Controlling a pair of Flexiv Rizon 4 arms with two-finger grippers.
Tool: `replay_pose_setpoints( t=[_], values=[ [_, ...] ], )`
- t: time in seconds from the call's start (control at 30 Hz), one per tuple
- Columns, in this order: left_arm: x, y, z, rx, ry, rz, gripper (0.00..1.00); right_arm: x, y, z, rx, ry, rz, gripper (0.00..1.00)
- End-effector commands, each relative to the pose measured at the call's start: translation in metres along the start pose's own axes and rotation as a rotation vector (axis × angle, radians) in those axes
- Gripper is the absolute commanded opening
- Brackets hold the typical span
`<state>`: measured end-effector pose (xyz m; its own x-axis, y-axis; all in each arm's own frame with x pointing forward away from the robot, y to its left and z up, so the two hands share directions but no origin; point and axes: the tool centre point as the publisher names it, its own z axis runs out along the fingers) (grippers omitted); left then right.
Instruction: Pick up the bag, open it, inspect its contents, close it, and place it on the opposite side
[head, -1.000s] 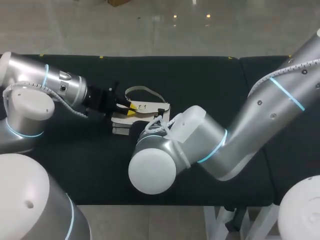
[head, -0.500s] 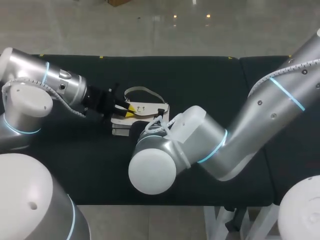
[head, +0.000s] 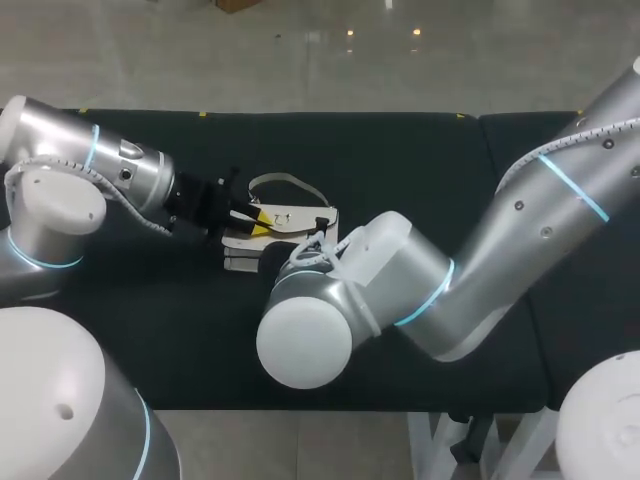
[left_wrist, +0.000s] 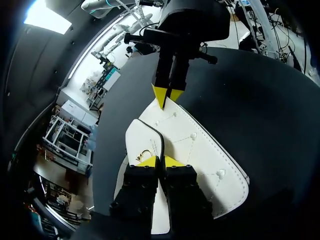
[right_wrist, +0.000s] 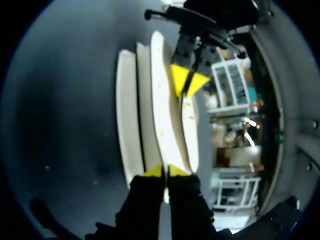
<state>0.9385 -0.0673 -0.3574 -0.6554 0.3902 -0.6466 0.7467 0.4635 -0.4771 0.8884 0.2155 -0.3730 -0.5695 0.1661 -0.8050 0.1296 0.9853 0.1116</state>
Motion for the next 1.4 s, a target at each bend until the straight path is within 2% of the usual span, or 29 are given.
replay_pose_setpoints(
  t=[0.03, 0.3, 0.53, 0.57, 0.6, 0.63, 0.8, 0.9, 1.0, 1.03, 1.07, 1.13, 1.17, 1.2, 1.23, 1.27, 1.4],
  values=[
    [-0.005, 0.005, 0.010, 0.009, 0.014, 0.007, 0.00, 0.001, 0.001, 0.001, 0.003, -0.003, 0.000, 0.00],
    [-0.009, 0.016, 0.009, -0.044, -0.021, -0.045, 0.00, 0.001, 0.001, 0.001, 0.003, -0.003, 0.000, 0.00],
    [-0.010, 0.016, 0.003, -0.039, -0.044, -0.055, 0.02, 0.001, 0.001, 0.001, 0.003, -0.003, 0.000, 0.00],
    [-0.010, 0.015, 0.002, -0.038, -0.046, -0.055, 0.22, 0.001, 0.001, 0.001, 0.003, -0.003, 0.000, 0.00],
    [-0.010, 0.015, 0.001, -0.037, -0.049, -0.054, 0.36, 0.001, 0.001, 0.001, 0.003, -0.003, 0.000, 0.00],
    [-0.010, 0.014, 0.000, -0.034, -0.052, -0.053, 0.42, 0.001, 0.001, 0.001, 0.003, -0.003, 0.000, 0.00],
    [-0.011, 0.010, -0.005, -0.013, -0.067, -0.057, 0.44, 0.001, 0.001, 0.001, 0.003, -0.003, 0.000, 0.00],
    [-0.014, 0.004, -0.012, 0.015, -0.084, -0.064, 0.59, 0.001, 0.001, 0.001, 0.003, -0.003, 0.000, 0.00],
    [-0.018, -0.001, -0.019, 0.029, -0.099, -0.071, 0.89, 0.001, 0.001, 0.001, 0.003, -0.003, 0.000, 0.00],
    [-0.020, -0.002, -0.022, 0.035, -0.101, -0.072, 0.97, 0.001, 0.001, 0.001, 0.003, -0.003, 0.000, 0.00],
    [-0.022, -0.004, -0.025, 0.048, -0.102, -0.074, 1.00, 0.001, 0.001, 0.001, 0.003, -0.003, 0.000, 0.00],
    [-0.026, -0.008, -0.031, 0.055, -0.109, -0.089, 1.00, 0.000, 0.002, -0.001, 0.006, -0.004, 0.000, 0.00],
    [-0.028, -0.010, -0.034, 0.060, -0.109, -0.094, 1.00, 0.000, 0.002, -0.002, 0.007, -0.004, 0.000, 0.05],
    [-0.030, -0.012, -0.037, 0.062, -0.109, -0.109, 1.00, -0.001, 0.003, -0.004, 0.008, -0.003, -0.002, 0.38],
    [-0.032, -0.013, -0.041, 0.064, -0.106, -0.118, 1.00, -0.001, 0.003, -0.006, 0.008, -0.001, -0.003, 0.93],
    [-0.033, -0.014, -0.044, 0.065, -0.103, -0.120, 1.00, -0.001, 0.004, -0.008, 0.007, 0.000, -0.006, 1.00],
    [-0.040, -0.017, -0.054, 0.035, -0.086, -0.190, 1.00, -0.007, 0.005, -0.020, 0.008, 0.010, -0.017, 1.00]
  ],
)
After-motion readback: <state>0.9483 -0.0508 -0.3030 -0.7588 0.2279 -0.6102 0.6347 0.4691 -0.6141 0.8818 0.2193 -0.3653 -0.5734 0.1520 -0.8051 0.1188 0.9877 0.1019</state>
